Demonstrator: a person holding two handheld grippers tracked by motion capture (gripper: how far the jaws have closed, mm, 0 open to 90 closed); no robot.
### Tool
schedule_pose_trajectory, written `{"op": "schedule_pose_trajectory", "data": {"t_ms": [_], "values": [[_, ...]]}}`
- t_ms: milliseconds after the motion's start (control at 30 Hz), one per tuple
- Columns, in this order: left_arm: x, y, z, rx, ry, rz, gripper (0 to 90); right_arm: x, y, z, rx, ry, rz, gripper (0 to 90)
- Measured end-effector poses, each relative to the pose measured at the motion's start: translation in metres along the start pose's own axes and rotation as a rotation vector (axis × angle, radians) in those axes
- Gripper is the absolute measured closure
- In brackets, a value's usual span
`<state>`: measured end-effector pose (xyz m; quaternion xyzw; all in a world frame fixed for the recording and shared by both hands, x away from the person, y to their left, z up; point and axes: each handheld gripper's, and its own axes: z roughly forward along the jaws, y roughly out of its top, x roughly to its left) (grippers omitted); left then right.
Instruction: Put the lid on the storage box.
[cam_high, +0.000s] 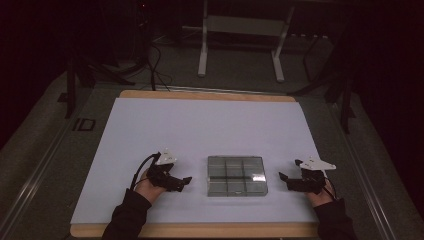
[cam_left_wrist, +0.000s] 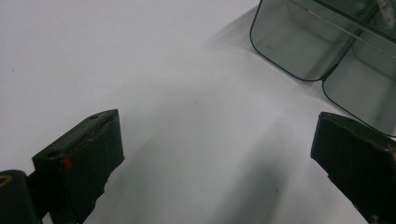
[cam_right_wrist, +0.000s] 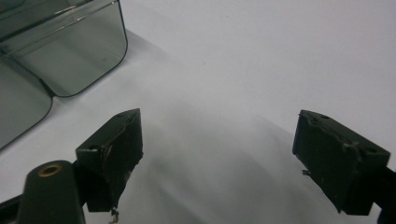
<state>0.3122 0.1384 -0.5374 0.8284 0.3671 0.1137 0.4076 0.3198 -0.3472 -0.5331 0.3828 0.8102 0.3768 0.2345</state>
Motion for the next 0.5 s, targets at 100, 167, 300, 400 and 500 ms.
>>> {"op": "schedule_pose_trajectory", "data": {"t_ms": [100,167,300,400,500], "values": [[0.0003,-0.0004,-0.0004,-0.009,0.001,-0.003,3.0,-0.0008,-0.0003,-0.0002,-0.004,0.001,0.004,15.8],[0.0006,-0.0011,-0.0008,-0.011,0.008,-0.004,3.1,0.0,-0.0004,-0.0003,-0.005,-0.003,-0.001,15.8],[0.0018,-0.0018,-0.0027,-0.025,0.014,-0.012,3.1,0.0008,-0.0004,0.0001,0.001,-0.006,-0.005,15.8],[0.0033,-0.0023,-0.0039,-0.038,0.013,-0.023,3.0,0.0004,-0.0004,0.0005,0.003,-0.002,-0.002,15.8],[0.0035,-0.0024,-0.004,-0.039,0.014,-0.026,3.1,0.0005,-0.0003,0.0008,0.005,-0.006,-0.001,15.8]]}}
